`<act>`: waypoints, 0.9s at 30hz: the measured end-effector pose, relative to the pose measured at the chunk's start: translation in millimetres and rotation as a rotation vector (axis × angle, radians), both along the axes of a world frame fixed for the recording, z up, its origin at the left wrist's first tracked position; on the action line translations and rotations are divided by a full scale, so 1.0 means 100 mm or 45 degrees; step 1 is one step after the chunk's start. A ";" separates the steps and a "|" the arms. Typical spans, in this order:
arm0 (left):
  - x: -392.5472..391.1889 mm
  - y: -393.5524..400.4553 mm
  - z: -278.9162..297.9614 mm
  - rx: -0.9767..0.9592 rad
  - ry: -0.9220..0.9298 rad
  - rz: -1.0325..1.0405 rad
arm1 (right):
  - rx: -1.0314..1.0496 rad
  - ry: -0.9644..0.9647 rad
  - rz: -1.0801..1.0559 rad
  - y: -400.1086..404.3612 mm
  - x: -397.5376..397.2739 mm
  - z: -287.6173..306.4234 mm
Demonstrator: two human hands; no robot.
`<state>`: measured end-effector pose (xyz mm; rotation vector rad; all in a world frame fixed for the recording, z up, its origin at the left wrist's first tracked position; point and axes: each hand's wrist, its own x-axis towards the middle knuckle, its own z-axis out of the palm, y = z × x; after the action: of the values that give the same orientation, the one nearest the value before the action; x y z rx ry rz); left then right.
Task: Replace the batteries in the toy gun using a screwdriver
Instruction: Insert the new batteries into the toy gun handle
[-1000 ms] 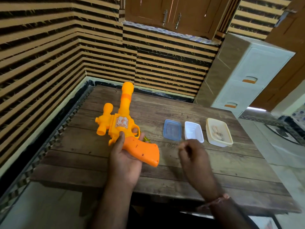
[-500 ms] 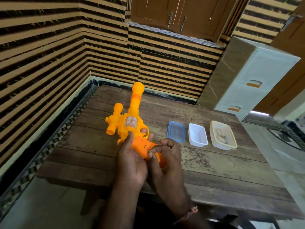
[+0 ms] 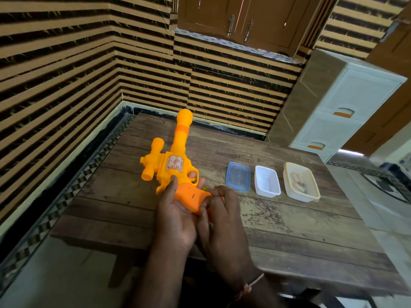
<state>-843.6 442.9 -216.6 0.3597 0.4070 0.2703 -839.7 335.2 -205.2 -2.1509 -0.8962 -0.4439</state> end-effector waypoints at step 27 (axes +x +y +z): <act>0.00 -0.01 0.10 0.249 -0.019 0.150 | 0.279 0.685 -0.086 0.01 0.09 0.14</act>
<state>-843.4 441.5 -206.7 0.5263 0.3884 0.4290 -830.9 336.7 -191.7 -1.9562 -0.4502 0.0152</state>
